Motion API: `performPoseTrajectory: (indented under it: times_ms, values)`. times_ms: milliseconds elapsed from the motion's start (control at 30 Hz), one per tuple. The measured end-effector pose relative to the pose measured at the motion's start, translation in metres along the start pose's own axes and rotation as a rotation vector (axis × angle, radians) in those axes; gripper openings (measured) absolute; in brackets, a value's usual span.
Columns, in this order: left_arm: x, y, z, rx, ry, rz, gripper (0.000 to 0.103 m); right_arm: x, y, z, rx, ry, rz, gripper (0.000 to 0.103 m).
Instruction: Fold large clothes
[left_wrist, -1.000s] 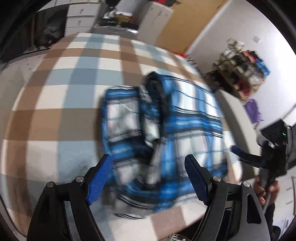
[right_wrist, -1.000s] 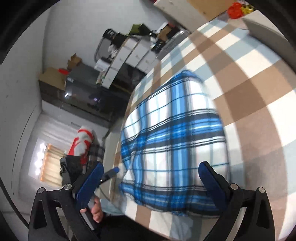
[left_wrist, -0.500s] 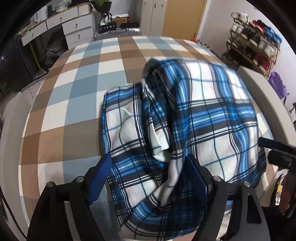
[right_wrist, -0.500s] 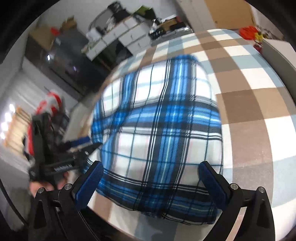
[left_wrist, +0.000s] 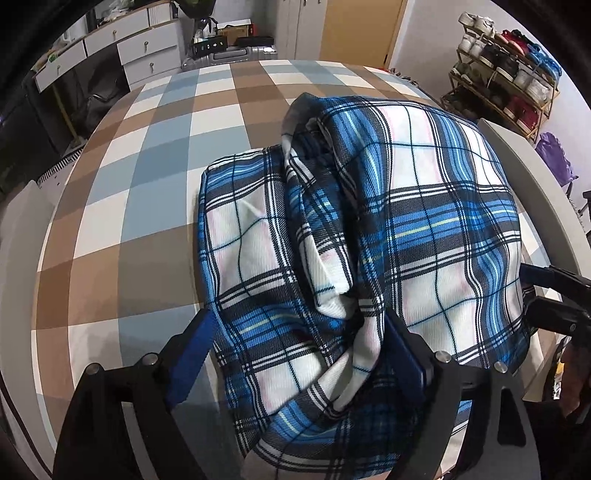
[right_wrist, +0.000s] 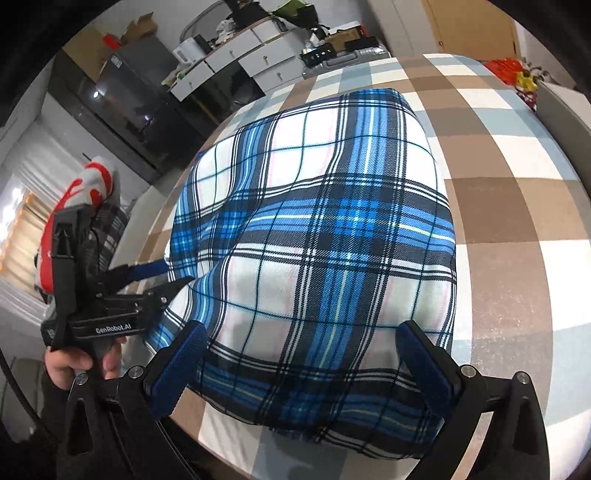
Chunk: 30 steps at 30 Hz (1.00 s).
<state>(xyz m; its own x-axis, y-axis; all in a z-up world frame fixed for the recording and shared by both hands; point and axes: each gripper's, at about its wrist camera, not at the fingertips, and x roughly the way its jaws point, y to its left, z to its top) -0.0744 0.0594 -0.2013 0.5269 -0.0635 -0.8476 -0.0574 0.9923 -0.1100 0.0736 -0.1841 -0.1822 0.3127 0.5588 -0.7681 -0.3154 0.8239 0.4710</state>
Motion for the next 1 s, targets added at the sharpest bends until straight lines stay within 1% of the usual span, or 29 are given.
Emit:
performPoseTrajectory:
  times_ms: [100, 167, 267, 300, 367, 433, 467, 533, 733, 800, 833, 867, 900, 933, 1000]
  values:
    - [-0.001, -0.001, 0.000, 0.003, -0.004, 0.002, 0.085, -0.001, -0.002, 0.001, 0.006, 0.000, 0.008, 0.103]
    - [-0.004, 0.002, 0.001, -0.008, -0.009, -0.013, 0.085, -0.005, -0.003, 0.003, 0.029, -0.008, 0.028, 0.103]
    - [-0.011, 0.015, 0.002, -0.050, -0.012, -0.046, 0.085, -0.020, -0.015, 0.007, 0.095, -0.063, 0.106, 0.103]
    - [-0.011, 0.021, 0.002, -0.063, 0.000, -0.070, 0.085, -0.026, -0.021, 0.008, 0.125, -0.093, 0.121, 0.103]
    - [-0.012, 0.036, 0.001, -0.106, 0.008, -0.141, 0.085, -0.036, -0.031, 0.010, 0.162, -0.138, 0.134, 0.103]
    - [-0.011, 0.046, 0.001, -0.152, 0.015, -0.206, 0.085, -0.040, -0.042, 0.011, 0.200, -0.156, 0.136, 0.103]
    - [-0.009, 0.048, 0.001, -0.165, 0.022, -0.228, 0.085, -0.040, -0.047, 0.012, 0.221, -0.157, 0.136, 0.103]
    - [-0.002, 0.052, 0.002, -0.199, 0.050, -0.307, 0.085, -0.039, -0.056, 0.012, 0.251, -0.153, 0.142, 0.103]
    - [0.011, 0.054, 0.005, -0.267, 0.101, -0.395, 0.085, -0.037, -0.066, 0.016, 0.274, -0.139, 0.153, 0.103]
    - [0.012, 0.055, 0.006, -0.292, 0.105, -0.415, 0.085, -0.033, -0.066, 0.016, 0.269, -0.123, 0.149, 0.103]
    - [0.011, 0.056, 0.006, -0.309, 0.106, -0.445, 0.085, -0.030, -0.067, 0.018, 0.267, -0.110, 0.142, 0.103]
    - [0.013, 0.056, 0.005, -0.333, 0.114, -0.490, 0.085, -0.028, -0.067, 0.017, 0.267, -0.102, 0.139, 0.103]
    - [0.016, 0.055, 0.004, -0.354, 0.125, -0.538, 0.091, -0.026, -0.067, 0.018, 0.267, -0.095, 0.137, 0.103]
    - [0.016, 0.054, 0.005, -0.357, 0.116, -0.551, 0.095, -0.024, -0.068, 0.018, 0.271, -0.090, 0.134, 0.103]
    - [0.015, 0.050, 0.006, -0.359, 0.116, -0.566, 0.099, -0.021, -0.069, 0.021, 0.281, -0.085, 0.140, 0.103]
